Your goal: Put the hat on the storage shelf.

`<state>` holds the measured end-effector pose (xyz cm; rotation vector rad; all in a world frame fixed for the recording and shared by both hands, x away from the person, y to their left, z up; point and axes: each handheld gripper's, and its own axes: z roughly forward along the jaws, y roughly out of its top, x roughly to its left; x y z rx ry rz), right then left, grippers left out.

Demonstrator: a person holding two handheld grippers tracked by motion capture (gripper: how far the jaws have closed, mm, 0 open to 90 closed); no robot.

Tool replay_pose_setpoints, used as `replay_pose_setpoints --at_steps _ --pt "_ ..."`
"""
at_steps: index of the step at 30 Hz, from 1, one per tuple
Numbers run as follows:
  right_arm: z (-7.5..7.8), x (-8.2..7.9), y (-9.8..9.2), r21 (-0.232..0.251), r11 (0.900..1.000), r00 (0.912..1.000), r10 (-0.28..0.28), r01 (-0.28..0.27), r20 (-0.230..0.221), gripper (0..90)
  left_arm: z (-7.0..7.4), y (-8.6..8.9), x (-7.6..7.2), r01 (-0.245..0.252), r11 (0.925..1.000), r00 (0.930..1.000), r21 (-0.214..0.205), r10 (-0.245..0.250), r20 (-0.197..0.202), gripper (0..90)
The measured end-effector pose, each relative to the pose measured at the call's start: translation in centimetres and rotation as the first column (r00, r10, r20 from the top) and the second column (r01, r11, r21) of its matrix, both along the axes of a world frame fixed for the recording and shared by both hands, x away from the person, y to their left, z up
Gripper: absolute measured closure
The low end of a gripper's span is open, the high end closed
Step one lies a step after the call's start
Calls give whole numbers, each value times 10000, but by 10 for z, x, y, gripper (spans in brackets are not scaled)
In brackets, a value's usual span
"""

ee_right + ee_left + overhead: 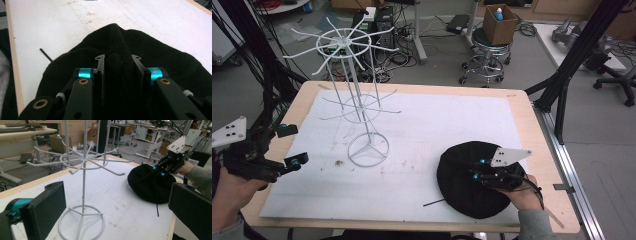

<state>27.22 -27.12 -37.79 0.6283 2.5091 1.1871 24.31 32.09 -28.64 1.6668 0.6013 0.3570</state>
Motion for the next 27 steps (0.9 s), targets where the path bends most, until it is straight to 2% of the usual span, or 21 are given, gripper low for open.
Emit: replay_pose_setpoints --at_steps 1,3,6,10,14,18,22,27 --pt "0 0 0 0 10000 10000 0 0 0 680 0 0 0 0 10000 10000 0 0 0 17" --pt "5 1 -3 536 9986 9999 -9 18 -171 681 -1 -1 0 10 10000 10000 -2 -10 -20 17" --pt "11 3 -8 1011 9948 9997 -59 81 -217 686 -1 -1 0 27 10000 10000 35 -27 -21 17" --pt "19 3 -8 1028 9947 9998 -21 42 -201 691 0 -1 0 36 10000 10000 8 -36 1 17" --pt "32 3 -2 761 9971 9997 61 -43 -236 703 0 0 0 31 10000 10000 30 -31 3 17" --pt "38 4 0 747 9972 9995 75 -53 -294 711 0 0 0 23 10000 10000 20 -23 9 17" --pt "48 4 0 1141 9935 9995 90 -56 -291 717 0 0 0 17 10000 10000 28 -17 5 17" --pt "65 2 -2 1852 9826 9998 148 -116 -159 720 0 0 -1 5 10000 10000 8 -5 4 17"
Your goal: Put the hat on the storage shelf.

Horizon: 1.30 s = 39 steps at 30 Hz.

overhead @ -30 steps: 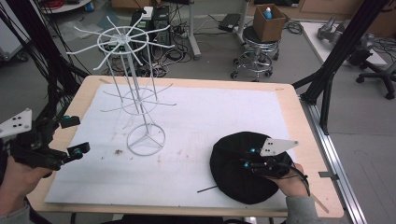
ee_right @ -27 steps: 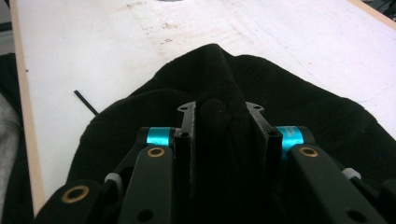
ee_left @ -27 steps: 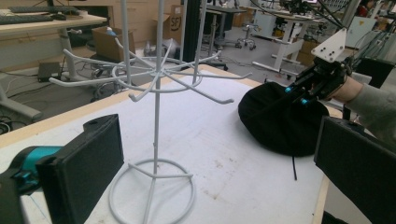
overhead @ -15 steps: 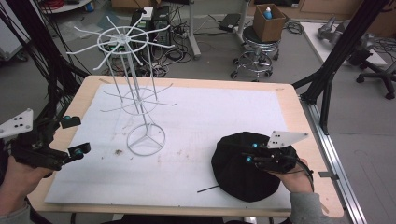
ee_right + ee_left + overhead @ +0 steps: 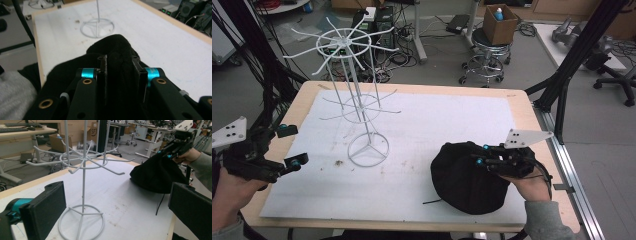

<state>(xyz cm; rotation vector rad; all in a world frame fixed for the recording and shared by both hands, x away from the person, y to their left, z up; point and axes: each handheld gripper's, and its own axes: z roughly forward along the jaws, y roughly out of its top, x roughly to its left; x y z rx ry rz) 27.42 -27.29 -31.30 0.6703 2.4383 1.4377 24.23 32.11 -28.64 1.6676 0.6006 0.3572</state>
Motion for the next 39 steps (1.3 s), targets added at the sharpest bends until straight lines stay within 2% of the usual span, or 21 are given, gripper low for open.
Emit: replay_pose_setpoints --at_steps 3,5,6,14,27,39 --pt "11 0 0 455 9990 9999 41 -46 106 719 0 0 0 -3 10000 10000 -19 3 9 17" --pt "15 0 0 553 9985 9999 49 -57 131 720 1 1 0 5 10000 10000 -23 -5 27 17" --pt "24 0 2 638 9979 9996 129 -146 257 721 1 1 0 6 10000 10000 -13 -6 38 17" --pt "63 0 12 480 9980 9975 380 -409 603 722 1 1 -1 -2 10000 10000 -20 2 32 17" --pt "114 1 21 738 9961 9952 423 -489 888 725 1 -1 -1 130 9999 9999 16 -130 39 17" --pt "164 7 23 952 9941 9951 440 -524 884 726 2 0 -2 124 9999 9999 -85 -124 38 17"
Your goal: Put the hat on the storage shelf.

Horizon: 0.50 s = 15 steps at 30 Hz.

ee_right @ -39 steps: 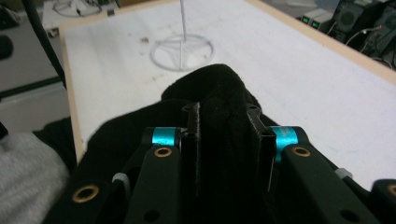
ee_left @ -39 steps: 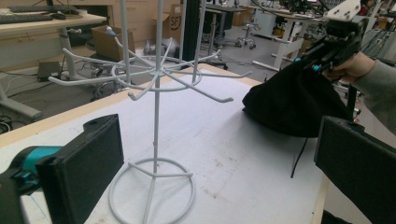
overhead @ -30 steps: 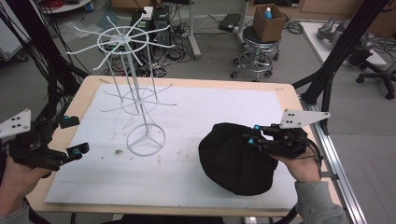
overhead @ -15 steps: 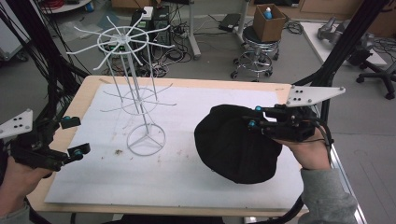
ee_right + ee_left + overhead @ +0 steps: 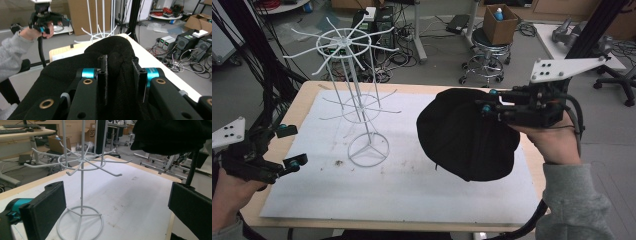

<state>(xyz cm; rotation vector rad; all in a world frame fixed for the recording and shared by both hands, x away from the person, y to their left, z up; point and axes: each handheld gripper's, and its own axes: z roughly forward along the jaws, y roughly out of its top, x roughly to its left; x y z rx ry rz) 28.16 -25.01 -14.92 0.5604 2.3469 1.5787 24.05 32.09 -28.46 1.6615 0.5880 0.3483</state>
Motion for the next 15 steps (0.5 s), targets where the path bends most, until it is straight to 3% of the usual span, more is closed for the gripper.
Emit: replay_pose_setpoints --at_steps 2,4,15 --pt "4 1 -1 30 10000 10000 -35 35 12 726 0 0 0 125 9998 9999 -120 -126 -69 17" --pt "15 2 -3 -22 9999 9999 -113 113 -2 725 3 1 -1 459 9973 9989 -573 -461 -12 17" --pt "40 4 -16 274 9966 9970 -774 772 72 725 6 -1 -6 443 9975 9990 -546 -442 39 17"
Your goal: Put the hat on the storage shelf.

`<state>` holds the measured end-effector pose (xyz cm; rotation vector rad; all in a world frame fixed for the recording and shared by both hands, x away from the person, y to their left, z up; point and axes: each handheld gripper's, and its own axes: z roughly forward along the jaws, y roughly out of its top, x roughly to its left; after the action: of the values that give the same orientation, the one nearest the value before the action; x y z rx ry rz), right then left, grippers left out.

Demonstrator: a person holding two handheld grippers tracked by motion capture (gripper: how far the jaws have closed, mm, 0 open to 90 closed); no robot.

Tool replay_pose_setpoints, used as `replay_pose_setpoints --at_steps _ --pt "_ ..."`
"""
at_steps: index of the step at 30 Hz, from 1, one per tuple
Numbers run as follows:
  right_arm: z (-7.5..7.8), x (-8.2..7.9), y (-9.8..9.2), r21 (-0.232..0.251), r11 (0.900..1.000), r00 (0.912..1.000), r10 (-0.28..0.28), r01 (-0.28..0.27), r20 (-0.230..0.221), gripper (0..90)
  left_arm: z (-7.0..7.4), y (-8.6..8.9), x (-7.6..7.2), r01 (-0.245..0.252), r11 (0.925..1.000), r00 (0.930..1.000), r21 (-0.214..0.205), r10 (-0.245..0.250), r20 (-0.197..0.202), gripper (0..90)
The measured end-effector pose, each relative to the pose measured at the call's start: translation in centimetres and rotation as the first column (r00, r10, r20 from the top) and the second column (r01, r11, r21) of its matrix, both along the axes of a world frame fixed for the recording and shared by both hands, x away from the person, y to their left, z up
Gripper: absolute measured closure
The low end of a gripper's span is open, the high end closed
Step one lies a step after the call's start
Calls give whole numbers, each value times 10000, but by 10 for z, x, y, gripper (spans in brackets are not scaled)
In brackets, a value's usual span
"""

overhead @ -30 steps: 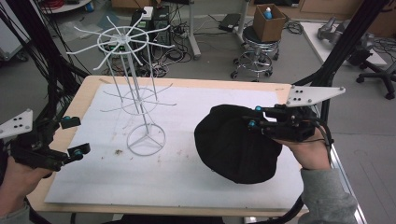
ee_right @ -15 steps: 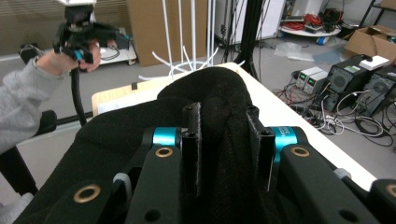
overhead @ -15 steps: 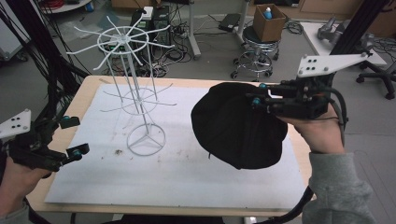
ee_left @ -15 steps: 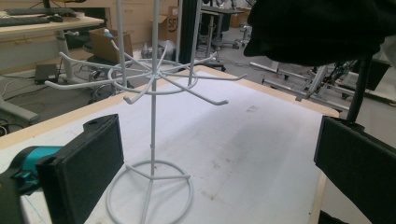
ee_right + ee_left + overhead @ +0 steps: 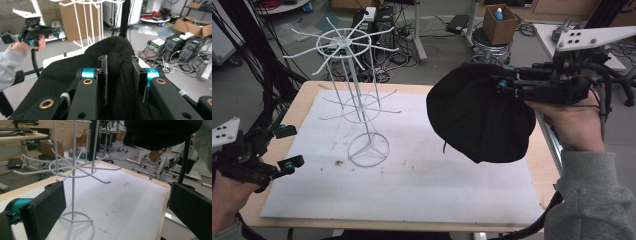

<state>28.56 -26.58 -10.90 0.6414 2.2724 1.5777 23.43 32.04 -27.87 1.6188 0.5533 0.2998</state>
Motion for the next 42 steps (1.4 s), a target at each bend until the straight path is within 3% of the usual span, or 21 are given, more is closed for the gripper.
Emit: replay_pose_setpoints --at_steps 13,25,35,42 --pt "39 5 3 -20 9992 9990 -390 391 240 725 0 3 -5 -151 9999 9999 74 151 2 17" --pt "67 18 15 87 9994 9993 -322 321 211 725 -3 8 -14 -323 9991 9994 268 325 -97 17" --pt "82 27 22 298 9974 9974 -659 650 297 725 -4 11 -21 -483 9980 9987 404 488 -125 17" --pt "90 34 40 126 9992 9985 -383 378 392 725 -3 21 -29 -769 9966 9970 293 771 -60 17"
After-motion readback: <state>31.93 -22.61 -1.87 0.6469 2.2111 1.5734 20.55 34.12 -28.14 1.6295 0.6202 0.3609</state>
